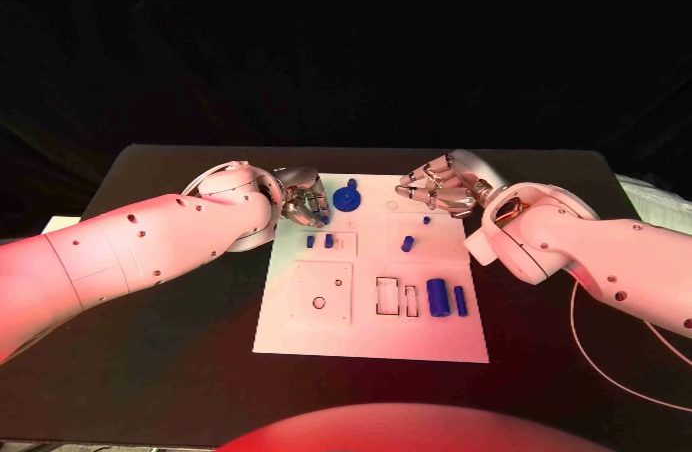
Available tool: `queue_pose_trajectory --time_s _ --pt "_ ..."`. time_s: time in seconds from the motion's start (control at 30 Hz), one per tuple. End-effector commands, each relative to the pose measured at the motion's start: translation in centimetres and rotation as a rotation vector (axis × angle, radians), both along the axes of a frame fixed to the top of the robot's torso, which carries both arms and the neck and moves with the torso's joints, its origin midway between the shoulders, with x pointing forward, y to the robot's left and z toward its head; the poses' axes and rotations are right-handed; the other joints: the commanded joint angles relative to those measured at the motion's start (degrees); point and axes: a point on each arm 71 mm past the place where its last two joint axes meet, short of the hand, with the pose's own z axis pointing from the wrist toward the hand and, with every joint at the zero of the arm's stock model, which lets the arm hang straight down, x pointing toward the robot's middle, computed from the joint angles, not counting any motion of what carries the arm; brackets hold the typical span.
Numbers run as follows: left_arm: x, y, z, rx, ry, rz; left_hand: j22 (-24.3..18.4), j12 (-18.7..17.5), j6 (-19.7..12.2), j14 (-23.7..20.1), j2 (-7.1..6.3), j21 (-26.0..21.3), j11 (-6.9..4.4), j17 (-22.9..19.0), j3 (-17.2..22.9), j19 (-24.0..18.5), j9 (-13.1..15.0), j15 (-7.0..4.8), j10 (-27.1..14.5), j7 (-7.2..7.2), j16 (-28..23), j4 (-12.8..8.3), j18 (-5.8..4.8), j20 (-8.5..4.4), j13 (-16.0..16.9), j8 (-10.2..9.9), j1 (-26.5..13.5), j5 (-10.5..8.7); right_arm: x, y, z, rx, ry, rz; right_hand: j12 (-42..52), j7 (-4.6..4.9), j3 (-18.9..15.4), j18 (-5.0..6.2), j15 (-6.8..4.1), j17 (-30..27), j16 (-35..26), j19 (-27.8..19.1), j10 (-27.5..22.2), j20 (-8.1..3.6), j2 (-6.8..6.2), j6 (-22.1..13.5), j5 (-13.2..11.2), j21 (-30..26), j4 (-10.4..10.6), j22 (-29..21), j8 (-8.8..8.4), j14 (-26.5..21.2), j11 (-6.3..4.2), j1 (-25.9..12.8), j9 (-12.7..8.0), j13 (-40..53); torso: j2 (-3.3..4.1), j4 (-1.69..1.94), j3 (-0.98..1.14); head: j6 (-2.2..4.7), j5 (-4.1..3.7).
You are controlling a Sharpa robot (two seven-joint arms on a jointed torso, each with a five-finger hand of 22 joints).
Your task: Assemble the parts on the task board
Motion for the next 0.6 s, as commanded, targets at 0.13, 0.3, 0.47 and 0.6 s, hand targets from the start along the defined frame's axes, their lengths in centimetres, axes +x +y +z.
queue_pose_trajectory --time_s 0.13,0.3,0.47,0.6 --pt "-0.16 0.08 -0.62 0.033 0.030 0.001 0.0 -1.0 -4.3 1.3 -0.57 -0.3 0.60 -0.4 0.6 -0.3 -1.3 0.77 -0.9 0.88 0.0 -0.6 -0.66 0.56 -0.1 -2.7 -0.8 -0.13 -0.08 0.15 -0.02 -0.003 0.000 0.014 0.1 -0.05 -0.4 1.04 -0.21 0.1 -0.2 -0.4 -0.1 -0.02 0.10 0.3 0.4 -0.2 0.0 0.1 0.29 2.3 -0.03 0.3 0.1 0.1 -0.04 0.02 -0.03 -0.04 0.02" --pt "-0.13 0.25 -0.60 0.032 0.027 0.007 0.0 -1.4 -6.4 1.2 -1.02 -0.4 0.80 -0.6 1.0 -0.4 -2.1 0.92 -1.2 1.07 0.1 -0.7 -0.63 0.79 -0.1 -3.1 -1.1 -0.11 -0.07 0.10 -0.02 -0.003 0.000 0.013 0.1 -0.08 -0.6 1.05 -0.23 -0.1 -0.4 -0.4 -0.1 -0.04 0.21 0.3 0.4 -0.2 0.1 0.0 0.29 2.3 -0.05 0.2 0.1 -0.1 -0.03 0.02 -0.02 -0.06 0.00" --pt "-0.10 0.35 -0.58 0.030 0.023 0.011 0.1 -1.6 -7.1 1.2 -1.22 -0.4 0.94 -0.7 1.2 -0.4 -2.4 1.02 -1.4 1.24 0.1 -0.8 -0.62 0.89 -0.1 -3.1 -1.2 -0.11 -0.07 0.08 -0.02 -0.003 0.000 0.012 0.1 -0.08 -0.6 1.05 -0.23 -0.1 -0.4 -0.4 -0.1 -0.04 0.21 0.3 0.4 -0.2 0.1 0.0 0.29 2.3 -0.05 0.2 0.1 -0.1 -0.06 0.05 -0.02 -0.05 0.06" --pt "-0.13 0.54 -0.59 0.031 0.027 0.018 0.2 -1.8 -8.4 1.2 -1.48 -0.3 1.09 -0.7 1.5 -0.3 -2.9 1.16 -1.6 1.47 0.2 -0.9 -0.63 1.03 0.0 -3.1 -1.4 -0.11 -0.02 -0.01 -0.09 -0.006 0.004 0.011 0.1 -0.08 -0.6 1.05 -0.23 -0.1 -0.4 -0.4 -0.1 -0.04 0.21 0.3 0.4 -0.2 0.1 0.0 0.29 2.3 -0.05 0.2 0.1 -0.1 -0.04 0.02 -0.03 0.01 0.08"
